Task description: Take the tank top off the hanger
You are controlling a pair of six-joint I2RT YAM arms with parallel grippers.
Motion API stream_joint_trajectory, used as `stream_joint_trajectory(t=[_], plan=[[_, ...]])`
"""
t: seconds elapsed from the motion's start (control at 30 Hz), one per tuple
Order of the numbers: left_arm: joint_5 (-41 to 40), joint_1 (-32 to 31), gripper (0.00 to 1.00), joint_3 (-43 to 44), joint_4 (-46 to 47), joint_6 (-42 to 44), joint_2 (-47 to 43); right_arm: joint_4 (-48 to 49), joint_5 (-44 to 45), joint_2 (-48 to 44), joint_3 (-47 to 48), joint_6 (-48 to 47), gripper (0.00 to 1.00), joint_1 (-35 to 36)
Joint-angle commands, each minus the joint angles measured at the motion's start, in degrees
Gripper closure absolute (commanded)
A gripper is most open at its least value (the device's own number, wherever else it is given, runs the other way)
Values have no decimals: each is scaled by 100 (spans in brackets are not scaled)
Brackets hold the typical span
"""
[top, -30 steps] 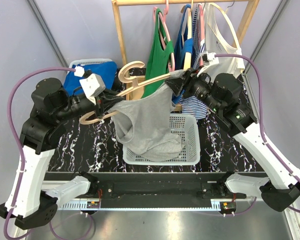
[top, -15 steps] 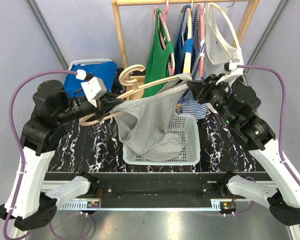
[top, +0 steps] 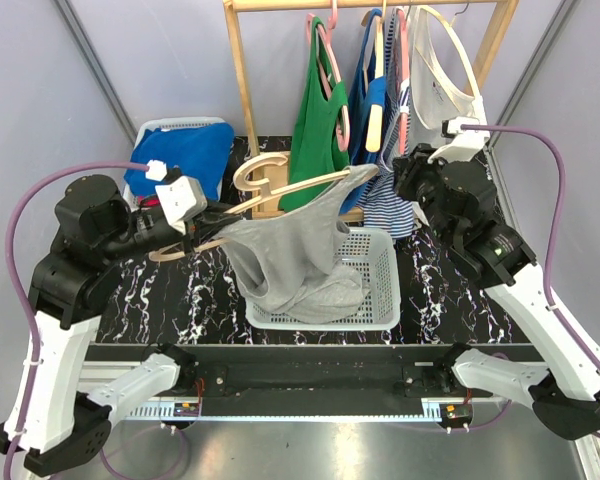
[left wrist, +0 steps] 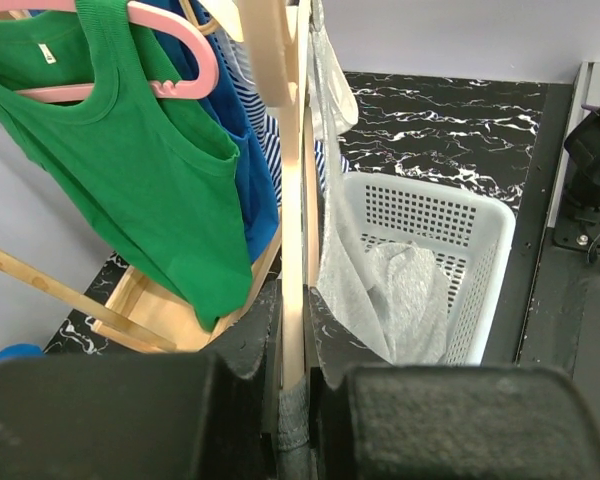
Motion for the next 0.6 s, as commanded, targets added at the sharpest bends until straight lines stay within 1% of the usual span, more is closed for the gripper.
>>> stream_joint_trajectory(t=[0.0,0.03,0.07,0.1,0.13,0.17,0.2,0.37,0.43,0.57], plan=[[160,-7,100,38,240,183,-98,400,-1165,-238,63,-69,50,23],[134,-7,100,-14,318,149,-98,532,-1525,-283,-77,-60,41,23],[117,-7,100,-58,353,122,-98,629,-2147,-309,-87,-78,26,23],[116,-16,100,-102,397,122,-107,674,-2344,-284,-78,-156,17,23],[160,-7,100,-146,406,183,-98,674,-2546,-283,-17,-235,10,23],[178,-7,100,-155,415,227,-90,674,-2609,-301,-8,-341,4,23],[204,-7,100,-155,407,245,-90,709,-2679,-371,-8,-646,0,31],[599,-7,100,-120,126,482,-98,728,-3900,-792,-210,-2175,0,23],[714,-7,100,-164,55,561,-107,613,-4278,-872,-219,-2441,0,23],[881,-7,100,-25,-155,623,-2,498,-4393,-785,-166,-2810,0,23]])
